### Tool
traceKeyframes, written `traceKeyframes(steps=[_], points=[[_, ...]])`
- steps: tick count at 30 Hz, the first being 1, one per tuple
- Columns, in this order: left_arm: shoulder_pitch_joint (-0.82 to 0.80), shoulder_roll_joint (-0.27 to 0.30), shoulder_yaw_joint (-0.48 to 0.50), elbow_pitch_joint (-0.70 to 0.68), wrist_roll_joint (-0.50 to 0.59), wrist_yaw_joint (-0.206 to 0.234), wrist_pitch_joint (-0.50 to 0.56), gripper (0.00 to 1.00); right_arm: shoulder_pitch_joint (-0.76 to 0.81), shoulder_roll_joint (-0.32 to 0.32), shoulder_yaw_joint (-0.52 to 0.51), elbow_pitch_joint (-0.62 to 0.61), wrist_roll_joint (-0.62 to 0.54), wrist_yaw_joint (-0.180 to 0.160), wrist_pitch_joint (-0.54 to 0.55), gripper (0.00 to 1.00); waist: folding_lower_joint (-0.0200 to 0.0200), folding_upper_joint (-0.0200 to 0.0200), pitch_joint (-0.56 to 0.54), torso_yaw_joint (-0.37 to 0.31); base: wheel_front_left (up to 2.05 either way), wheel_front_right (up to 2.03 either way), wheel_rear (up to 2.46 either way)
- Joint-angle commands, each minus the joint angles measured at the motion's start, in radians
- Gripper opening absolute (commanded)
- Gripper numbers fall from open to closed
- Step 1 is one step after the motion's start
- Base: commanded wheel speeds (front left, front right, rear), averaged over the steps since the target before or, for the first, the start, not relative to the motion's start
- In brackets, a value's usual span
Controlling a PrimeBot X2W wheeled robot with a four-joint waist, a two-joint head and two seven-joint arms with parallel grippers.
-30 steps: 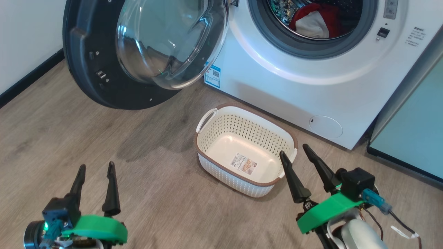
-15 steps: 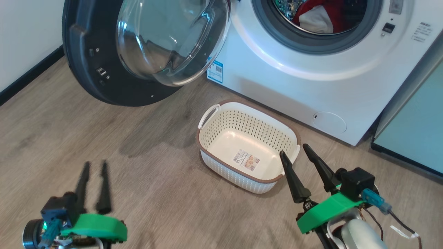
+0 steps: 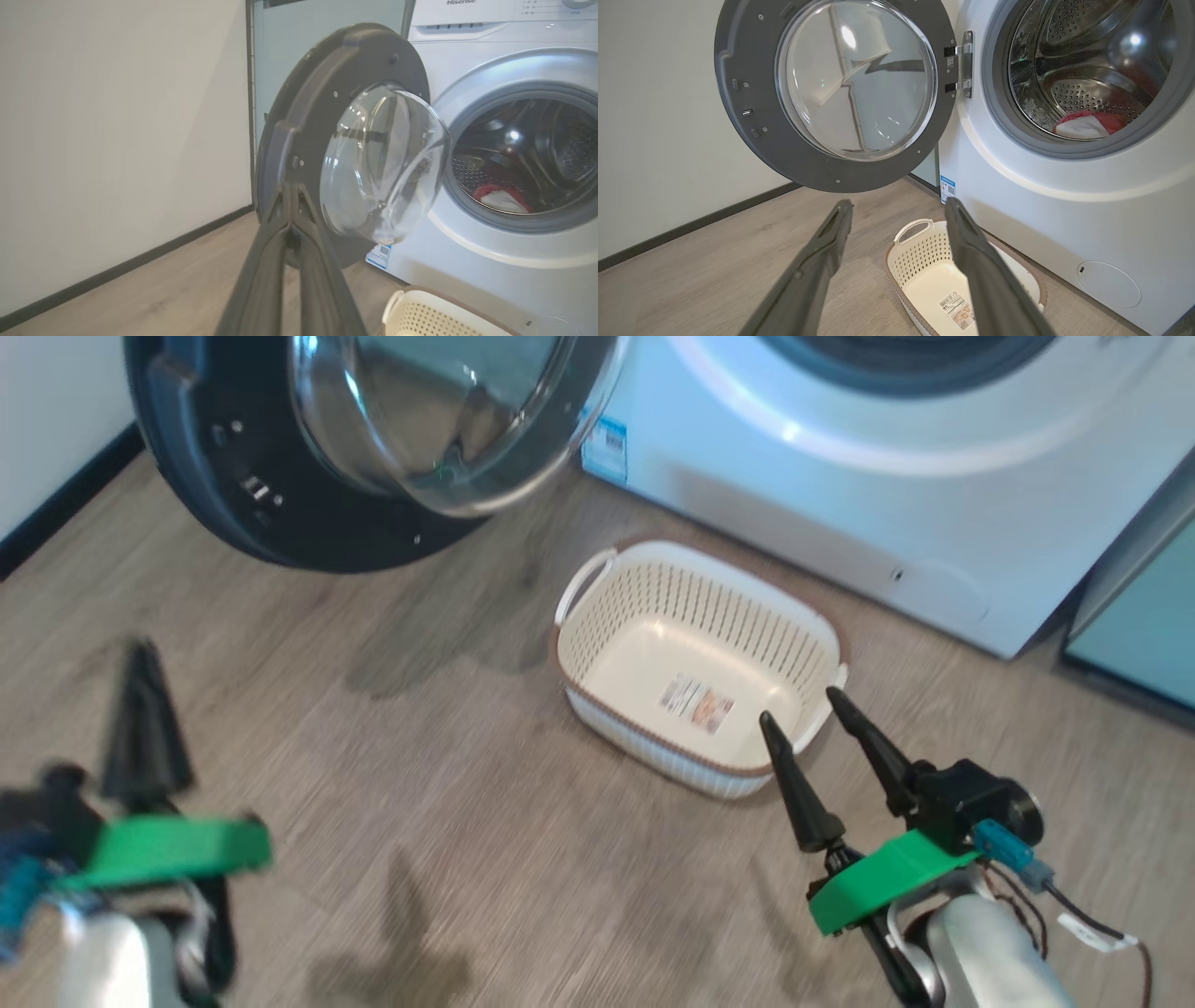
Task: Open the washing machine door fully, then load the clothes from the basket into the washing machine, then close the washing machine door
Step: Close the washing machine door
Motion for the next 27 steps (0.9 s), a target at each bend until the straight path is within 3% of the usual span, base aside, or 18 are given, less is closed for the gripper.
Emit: traceKeyframes(steps=[1, 5, 8, 15, 23, 27], points=[[-0.07, 0.012, 0.057, -0.046, 0.022, -0.013, -0.005, 0.0, -0.035, -0.007, 0.017, -0.038, -0.013, 0.0, -0.007, 1.0, 0.0, 0.0, 0.051, 0.007, 0.0, 0.0, 0.0], [-0.182, 0.054, 0.16, -0.06, 0.039, -0.05, -0.005, 0.0, -0.048, -0.035, 0.022, -0.052, -0.036, 0.0, -0.007, 1.0, 0.0, 0.0, 0.125, -0.008, 0.0, 0.0, 0.0], [-0.278, 0.115, 0.241, -0.048, 0.053, -0.072, -0.005, 0.0, -0.072, -0.06, 0.025, -0.061, -0.046, 0.0, -0.007, 1.0, 0.0, 0.0, 0.179, -0.027, 0.0, 0.0, 0.0], [-0.478, 0.229, 0.391, 0.087, 0.033, -0.105, -0.005, 0.0, -0.12, -0.093, 0.037, -0.071, -0.056, 0.0, -0.007, 1.0, 0.0, 0.0, 0.274, -0.073, 0.0, 0.0, 0.0], [-0.708, 0.378, 0.539, 0.489, -0.021, -0.134, -0.005, 0.0, -0.174, -0.101, 0.045, -0.071, -0.054, 0.0, -0.007, 1.0, 0.0, 0.0, 0.341, -0.14, 0.0, 0.0, 0.0], [-0.823, 0.422, 0.615, 0.728, -0.115, -0.143, -0.005, 0.0, -0.187, -0.088, 0.053, -0.068, -0.05, 0.0, -0.007, 1.0, 0.0, 0.0, 0.345, -0.17, 0.0, 0.0, 0.0]])
